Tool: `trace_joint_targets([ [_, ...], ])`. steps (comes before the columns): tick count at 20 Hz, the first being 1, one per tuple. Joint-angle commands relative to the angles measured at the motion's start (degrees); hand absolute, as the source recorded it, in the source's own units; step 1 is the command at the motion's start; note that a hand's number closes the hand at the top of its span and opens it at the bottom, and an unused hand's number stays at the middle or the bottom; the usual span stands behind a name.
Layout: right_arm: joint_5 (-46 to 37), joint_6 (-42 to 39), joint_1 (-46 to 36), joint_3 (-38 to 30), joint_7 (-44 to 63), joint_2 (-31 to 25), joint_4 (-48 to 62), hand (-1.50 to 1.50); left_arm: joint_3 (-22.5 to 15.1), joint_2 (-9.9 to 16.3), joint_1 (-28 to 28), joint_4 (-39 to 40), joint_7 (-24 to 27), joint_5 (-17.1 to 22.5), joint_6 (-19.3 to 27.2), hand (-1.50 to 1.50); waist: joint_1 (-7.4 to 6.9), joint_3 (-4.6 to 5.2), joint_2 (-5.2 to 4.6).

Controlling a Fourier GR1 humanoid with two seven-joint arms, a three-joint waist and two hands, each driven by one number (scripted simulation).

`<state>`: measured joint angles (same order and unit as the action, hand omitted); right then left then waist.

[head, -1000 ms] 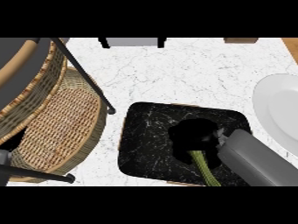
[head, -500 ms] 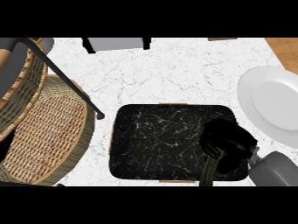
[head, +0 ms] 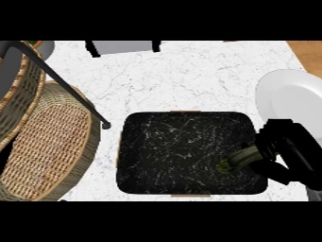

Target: Pick the squash from the tray and place it in the plate

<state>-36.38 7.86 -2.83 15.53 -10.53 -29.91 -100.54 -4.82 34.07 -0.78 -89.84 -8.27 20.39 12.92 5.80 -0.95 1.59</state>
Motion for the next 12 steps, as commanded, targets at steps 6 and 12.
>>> trace_joint_targets([
  [6,9.73,1.64,9.14,-15.32,9.04,-0.87,-11.5,1.5,-4.63,-6.47,6.32,5.32,1.54,-1.77,-0.44,0.0,-3.09,1.02,-1.56],
  [12,18.84,-1.75,7.95,-26.39,3.97,-4.33,-1.63,1.5,-5.07,-8.31,8.19,6.88,1.5,-2.73,0.57,0.0,-4.26,0.93,-1.73],
])
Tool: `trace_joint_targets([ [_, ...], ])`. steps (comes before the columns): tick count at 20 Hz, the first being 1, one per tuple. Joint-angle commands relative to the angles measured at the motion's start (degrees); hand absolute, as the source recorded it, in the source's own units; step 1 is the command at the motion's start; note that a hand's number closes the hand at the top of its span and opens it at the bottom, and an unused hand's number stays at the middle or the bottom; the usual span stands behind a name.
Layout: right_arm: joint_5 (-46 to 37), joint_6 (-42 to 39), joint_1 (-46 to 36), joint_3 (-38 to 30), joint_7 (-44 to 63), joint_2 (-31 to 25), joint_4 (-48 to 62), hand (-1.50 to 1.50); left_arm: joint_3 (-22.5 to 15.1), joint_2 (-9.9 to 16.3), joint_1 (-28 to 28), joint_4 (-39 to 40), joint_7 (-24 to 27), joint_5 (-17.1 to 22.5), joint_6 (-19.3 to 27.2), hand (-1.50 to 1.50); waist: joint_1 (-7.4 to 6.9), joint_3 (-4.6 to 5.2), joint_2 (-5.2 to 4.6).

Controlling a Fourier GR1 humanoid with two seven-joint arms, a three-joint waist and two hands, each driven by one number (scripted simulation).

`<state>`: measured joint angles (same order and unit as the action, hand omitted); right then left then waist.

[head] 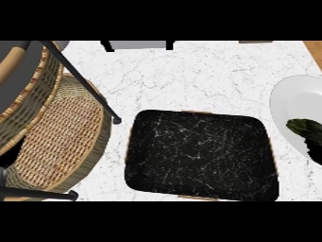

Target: Pick the squash from the tray and place it in the plate

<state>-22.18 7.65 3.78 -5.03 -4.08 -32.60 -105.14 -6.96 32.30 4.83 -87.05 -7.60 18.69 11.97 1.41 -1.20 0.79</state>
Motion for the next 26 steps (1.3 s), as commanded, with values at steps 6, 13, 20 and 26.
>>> trace_joint_targets([
  [6,5.36,-3.02,-6.04,-10.54,-6.78,-4.72,18.48,1.5,-3.34,-6.47,2.3,6.36,2.32,-1.42,-0.53,0.0,-1.15,1.2,-1.11],
  [13,-1.57,-6.03,-12.16,-7.52,-16.28,-10.83,39.08,1.5,-2.98,-5.01,3.16,3.43,0.28,0.15,-1.45,0.0,-2.95,1.1,-1.48],
  [20,1.29,-15.09,-20.1,-6.41,-25.57,-10.79,56.74,-1.5,-1.77,-4.73,3.97,5.97,2.23,0.79,-2.64,0.0,-2.99,1.08,-1.43],
  [26,6.43,-12.57,-21.77,-11.4,-39.08,-7.71,58.93,-1.5,-4.04,-7.16,2.29,6.3,2.96,-1.04,-0.29,0.0,-1.51,1.11,-1.14],
])
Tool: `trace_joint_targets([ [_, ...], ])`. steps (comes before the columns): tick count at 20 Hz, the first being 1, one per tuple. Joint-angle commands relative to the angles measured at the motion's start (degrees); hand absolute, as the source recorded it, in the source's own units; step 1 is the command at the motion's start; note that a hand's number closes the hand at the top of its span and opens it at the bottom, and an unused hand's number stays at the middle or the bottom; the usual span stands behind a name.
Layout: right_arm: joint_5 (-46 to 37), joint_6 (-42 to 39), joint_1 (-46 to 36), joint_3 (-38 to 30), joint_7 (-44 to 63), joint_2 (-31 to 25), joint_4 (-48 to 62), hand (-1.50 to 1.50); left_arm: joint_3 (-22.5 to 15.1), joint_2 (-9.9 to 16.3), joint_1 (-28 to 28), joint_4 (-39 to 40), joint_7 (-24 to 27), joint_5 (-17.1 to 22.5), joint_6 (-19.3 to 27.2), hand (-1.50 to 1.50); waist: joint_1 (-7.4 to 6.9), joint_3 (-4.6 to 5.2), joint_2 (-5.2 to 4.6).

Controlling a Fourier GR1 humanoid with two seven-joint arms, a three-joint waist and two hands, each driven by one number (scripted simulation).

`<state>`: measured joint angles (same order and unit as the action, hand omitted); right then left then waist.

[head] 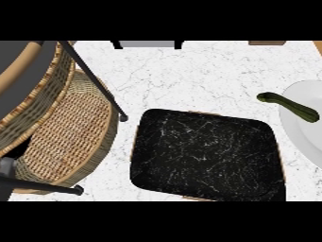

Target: Pick the squash from the tray and place it in the plate

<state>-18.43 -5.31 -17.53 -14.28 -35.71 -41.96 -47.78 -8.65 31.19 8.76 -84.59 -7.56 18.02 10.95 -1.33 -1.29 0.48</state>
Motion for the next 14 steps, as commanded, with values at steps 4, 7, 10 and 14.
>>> trace_joint_targets([
  [4,11.89,-11.77,-3.76,-5.73,-10.81,0.92,-1.39,-1.5,-0.59,-3.43,-1.71,3.24,1.85,0.94,-0.64,0.0,2.01,1.32,-0.46],
  [7,16.7,-17.63,-3.93,-8.27,-6.12,0.17,-0.95,-1.5,-2.15,-5.84,-2.13,2.19,1.6,-0.85,2.92,0.0,2.34,1.38,-0.34],
  [10,21.7,-25.57,-3.98,-10.46,0.22,-1.71,2.7,-1.5,-1.18,-4.7,-2.57,2.93,2.99,0.18,1.17,0.0,2.51,1.44,-0.44],
  [14,25.18,-34.38,-4.33,-10.18,5.77,-3.71,7.04,-1.5,-0.77,-4.35,-0.52,2.73,0.5,0.81,1.79,0.0,2.16,1.36,-0.66],
])
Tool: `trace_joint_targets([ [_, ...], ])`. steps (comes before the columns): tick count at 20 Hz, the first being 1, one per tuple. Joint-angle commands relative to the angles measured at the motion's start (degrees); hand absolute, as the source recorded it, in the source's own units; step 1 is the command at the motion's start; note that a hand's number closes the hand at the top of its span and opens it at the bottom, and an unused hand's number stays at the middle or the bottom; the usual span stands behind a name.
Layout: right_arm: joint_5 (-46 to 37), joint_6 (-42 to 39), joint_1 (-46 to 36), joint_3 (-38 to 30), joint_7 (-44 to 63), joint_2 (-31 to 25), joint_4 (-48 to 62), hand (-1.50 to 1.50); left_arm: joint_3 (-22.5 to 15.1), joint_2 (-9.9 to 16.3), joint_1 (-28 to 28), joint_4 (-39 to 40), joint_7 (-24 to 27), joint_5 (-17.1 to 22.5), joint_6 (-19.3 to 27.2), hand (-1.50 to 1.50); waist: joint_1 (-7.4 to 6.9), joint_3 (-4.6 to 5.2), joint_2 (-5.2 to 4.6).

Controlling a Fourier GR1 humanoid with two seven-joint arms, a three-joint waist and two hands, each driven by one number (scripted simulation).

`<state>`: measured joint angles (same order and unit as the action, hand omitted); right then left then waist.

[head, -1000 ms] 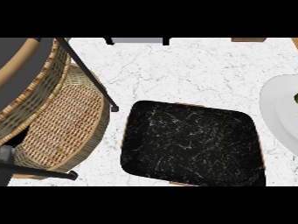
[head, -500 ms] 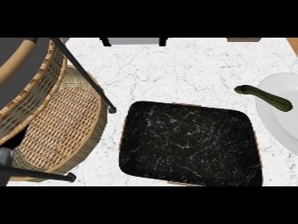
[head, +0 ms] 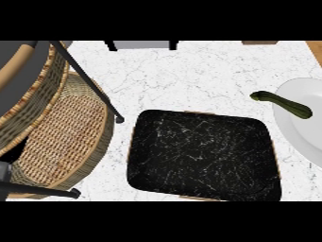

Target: Pick the squash from the tray and place it in the plate

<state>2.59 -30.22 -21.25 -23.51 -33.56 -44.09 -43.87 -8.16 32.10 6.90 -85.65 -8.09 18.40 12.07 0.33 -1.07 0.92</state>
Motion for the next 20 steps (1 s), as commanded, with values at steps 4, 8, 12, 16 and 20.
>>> trace_joint_targets([
  [4,5.43,-11.54,-0.98,-1.52,2.09,-2.75,5.14,-1.5,-3.52,-7.85,-0.63,4.86,4.78,-1.83,1.23,0.0,-0.16,1.05,-1.28],
  [8,3.6,-11.09,0.08,-1.0,-4.14,-3.68,8.14,-1.5,-2.54,-6.13,3.78,4.98,1.06,-1.33,0.79,0.0,-0.53,0.9,-1.53],
  [12,4.17,-12.8,1.77,-1.65,-5.45,-6.9,9.85,-1.5,-3.09,-7.25,0.57,3.94,3.19,-0.47,0.34,0.0,-0.6,0.88,-1.52],
  [16,4.77,-12.45,-1.19,-2.23,-4.7,-9.66,13.22,-1.5,-3.25,-6.12,1.86,3.37,1.15,-0.69,0.19,0.0,-1.17,0.84,-1.58],
  [20,2.42,-10.43,1.46,-0.52,-9.78,-8.66,15.01,-1.5,-4.09,-6.2,2.24,1.59,-0.46,-0.74,0.77,0.0,-1.27,0.73,-1.62],
])
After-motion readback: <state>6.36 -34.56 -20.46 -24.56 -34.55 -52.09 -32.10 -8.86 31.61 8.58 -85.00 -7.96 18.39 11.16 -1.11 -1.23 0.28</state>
